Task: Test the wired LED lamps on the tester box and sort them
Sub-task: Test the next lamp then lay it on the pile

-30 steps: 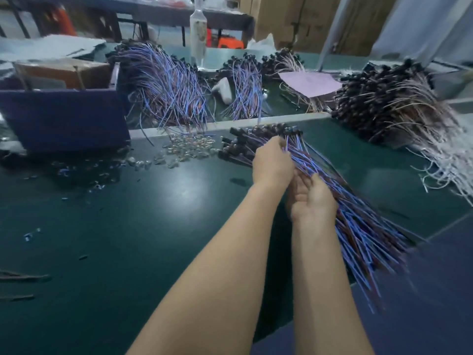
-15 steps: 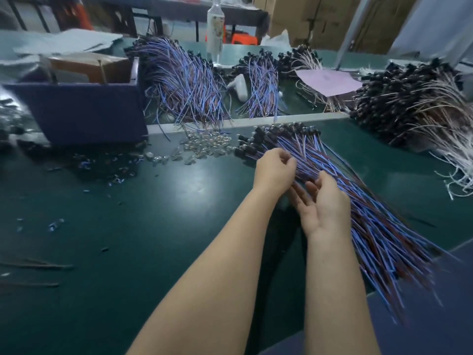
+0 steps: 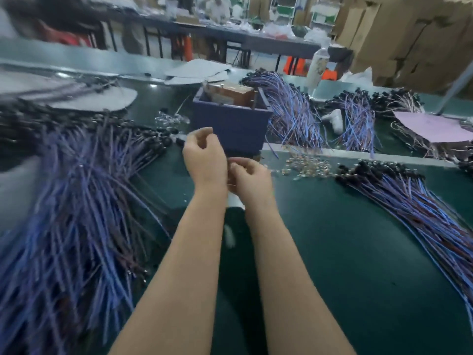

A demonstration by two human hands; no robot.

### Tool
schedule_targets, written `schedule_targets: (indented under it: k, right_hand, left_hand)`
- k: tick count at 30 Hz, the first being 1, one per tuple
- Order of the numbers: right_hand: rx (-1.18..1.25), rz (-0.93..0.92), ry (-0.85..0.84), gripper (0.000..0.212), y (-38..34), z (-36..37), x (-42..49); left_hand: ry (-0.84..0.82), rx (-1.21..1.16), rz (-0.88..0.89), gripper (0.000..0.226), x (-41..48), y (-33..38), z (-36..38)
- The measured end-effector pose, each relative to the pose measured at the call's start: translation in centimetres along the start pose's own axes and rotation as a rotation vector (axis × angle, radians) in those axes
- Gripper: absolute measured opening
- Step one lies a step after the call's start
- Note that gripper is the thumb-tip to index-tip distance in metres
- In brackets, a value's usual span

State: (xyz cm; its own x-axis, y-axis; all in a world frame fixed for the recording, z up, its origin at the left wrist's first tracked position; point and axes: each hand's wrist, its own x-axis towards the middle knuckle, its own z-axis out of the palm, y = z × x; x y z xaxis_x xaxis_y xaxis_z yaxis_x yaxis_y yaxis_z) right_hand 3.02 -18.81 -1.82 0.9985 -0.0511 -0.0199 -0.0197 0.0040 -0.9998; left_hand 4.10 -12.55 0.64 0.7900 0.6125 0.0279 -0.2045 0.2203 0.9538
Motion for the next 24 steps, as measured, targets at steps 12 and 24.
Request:
schedule_targets:
  k: [12,24]
  right_hand:
    - [-0.495,-0.085,-0.386,0.037,0.8,15.4,1.1]
    - [-0.836,-0.145,-0.351,0.016,1.3,17.4,3.1]
  left_hand:
    - [0.440,-0.167,-0.076,0.022,7.5,3.8,-10.0]
    - [0.501,-0.271,-0.071,0.022,8.2,3.7,-9.9]
